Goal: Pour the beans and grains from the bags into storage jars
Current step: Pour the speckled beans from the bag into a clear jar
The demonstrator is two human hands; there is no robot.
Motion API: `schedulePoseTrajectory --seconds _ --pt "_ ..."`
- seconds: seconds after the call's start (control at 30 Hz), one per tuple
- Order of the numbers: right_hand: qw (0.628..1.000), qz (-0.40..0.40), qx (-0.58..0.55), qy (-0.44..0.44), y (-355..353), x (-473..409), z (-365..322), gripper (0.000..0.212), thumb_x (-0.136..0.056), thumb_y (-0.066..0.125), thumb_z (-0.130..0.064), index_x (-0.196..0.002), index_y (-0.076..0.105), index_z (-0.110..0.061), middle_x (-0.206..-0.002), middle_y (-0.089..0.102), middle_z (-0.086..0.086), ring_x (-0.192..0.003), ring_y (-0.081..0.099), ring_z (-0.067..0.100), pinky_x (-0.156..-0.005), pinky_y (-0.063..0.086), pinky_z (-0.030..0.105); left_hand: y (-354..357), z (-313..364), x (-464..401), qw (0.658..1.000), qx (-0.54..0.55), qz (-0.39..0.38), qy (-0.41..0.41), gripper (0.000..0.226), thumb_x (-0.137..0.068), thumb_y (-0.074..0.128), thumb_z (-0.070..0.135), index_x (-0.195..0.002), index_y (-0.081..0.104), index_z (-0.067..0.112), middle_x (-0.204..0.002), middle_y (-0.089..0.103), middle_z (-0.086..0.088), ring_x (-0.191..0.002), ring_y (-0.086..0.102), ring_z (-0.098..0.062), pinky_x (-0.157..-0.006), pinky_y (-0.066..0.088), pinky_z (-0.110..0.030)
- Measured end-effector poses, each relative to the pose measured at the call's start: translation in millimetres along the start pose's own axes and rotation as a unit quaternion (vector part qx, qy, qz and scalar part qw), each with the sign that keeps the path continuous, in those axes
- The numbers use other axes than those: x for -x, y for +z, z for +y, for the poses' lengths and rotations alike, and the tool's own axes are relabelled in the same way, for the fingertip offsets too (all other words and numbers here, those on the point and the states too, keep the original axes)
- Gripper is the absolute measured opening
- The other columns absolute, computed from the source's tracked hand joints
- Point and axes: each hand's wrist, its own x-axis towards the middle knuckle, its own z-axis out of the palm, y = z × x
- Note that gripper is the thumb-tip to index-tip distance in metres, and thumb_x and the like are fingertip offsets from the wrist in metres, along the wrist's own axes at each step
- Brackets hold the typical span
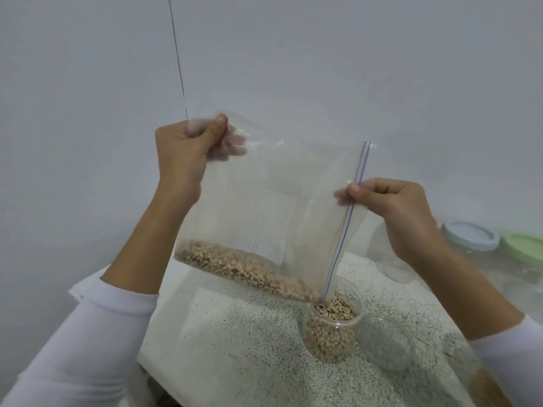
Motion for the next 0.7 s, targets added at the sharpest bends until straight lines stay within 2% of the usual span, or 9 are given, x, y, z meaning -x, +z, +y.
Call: schedulePoseTrajectory --seconds 0.07,0.17,0.27,0.4,0.57,0.7 --pt "1.000 0.012 -0.010 -0.005 -2.2 -1.2 -0.6 0.010 -0.084 0.067 -0.015 -0.080 0.074 -0.009 -0.079 0.074 0.004 -0.086 0.069 0.008 -0.104 0.040 0.032 -2.2 1.8 -2.0 1.000 0.004 0.003 0.002 0.020 -0.092 0.061 0.014 -0.074 0.067 0.007 -0.059 0.070 0.003 -0.058 0.070 -0.017 -0.055 0.052 -0.026" --pt "1.000 -0.020 0.010 0.012 0.4 0.2 1.0 0.011 -0.084 0.067 -0.019 -0.076 0.075 -0.015 -0.079 0.075 0.004 -0.088 0.069 0.012 -0.109 0.034 0.041 -2.0 3.1 -1.1 1.000 -0.014 -0.018 0.006 0.020 -0.091 0.062 0.015 -0.074 0.068 0.008 -0.061 0.071 0.002 -0.058 0.070 -0.018 -0.054 0.052 -0.024" --pt "1.000 0.006 -0.007 -0.002 -1.1 -2.0 0.3 0.010 -0.084 0.067 -0.015 -0.077 0.073 -0.012 -0.074 0.074 0.000 -0.080 0.068 0.005 -0.103 0.039 0.033 -4.6 3.4 -1.2 1.000 -0.004 0.000 0.010 0.020 -0.092 0.062 0.015 -0.074 0.067 0.008 -0.061 0.071 0.003 -0.059 0.070 -0.018 -0.054 0.051 -0.024" --pt "1.000 -0.016 -0.003 0.013 2.2 -2.2 0.6 0.011 -0.084 0.067 -0.017 -0.077 0.074 -0.011 -0.078 0.075 0.002 -0.083 0.069 0.010 -0.110 0.033 0.042 -6.6 3.9 -1.1 1.000 -0.019 -0.018 0.011 0.019 -0.092 0.062 0.015 -0.076 0.067 0.007 -0.062 0.071 0.003 -0.060 0.070 -0.017 -0.054 0.051 -0.023" --pt "1.000 -0.013 -0.003 0.011 3.5 -4.4 1.1 0.012 -0.085 0.067 -0.016 -0.082 0.074 -0.006 -0.074 0.074 -0.002 -0.077 0.068 0.003 -0.109 0.035 0.037 -7.6 5.1 -0.3 1.000 -0.019 -0.015 0.014 0.019 -0.092 0.060 0.014 -0.076 0.066 0.006 -0.061 0.071 0.004 -0.058 0.070 -0.015 -0.054 0.051 -0.022" --pt "1.000 -0.002 -0.012 0.001 1.4 -6.3 1.7 0.011 -0.084 0.067 -0.014 -0.083 0.073 -0.005 -0.071 0.074 -0.003 -0.074 0.067 0.001 -0.097 0.040 0.026 -8.5 4.6 -0.7 1.000 -0.011 0.003 0.012 0.020 -0.092 0.061 0.015 -0.075 0.066 0.007 -0.060 0.071 0.003 -0.058 0.070 -0.016 -0.054 0.051 -0.023"
